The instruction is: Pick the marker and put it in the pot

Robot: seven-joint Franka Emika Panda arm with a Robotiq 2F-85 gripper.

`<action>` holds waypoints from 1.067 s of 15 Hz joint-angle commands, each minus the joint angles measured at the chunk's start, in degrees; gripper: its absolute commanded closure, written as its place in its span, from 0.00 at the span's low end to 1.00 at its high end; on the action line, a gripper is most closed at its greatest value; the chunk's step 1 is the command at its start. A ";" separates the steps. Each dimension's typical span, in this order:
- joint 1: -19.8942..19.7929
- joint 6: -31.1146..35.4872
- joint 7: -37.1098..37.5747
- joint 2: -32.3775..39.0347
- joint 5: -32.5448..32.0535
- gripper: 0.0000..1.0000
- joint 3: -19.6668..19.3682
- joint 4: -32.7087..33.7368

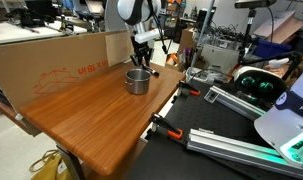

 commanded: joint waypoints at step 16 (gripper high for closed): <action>-4.26 25.98 -15.65 -28.90 10.35 0.94 6.65 -30.21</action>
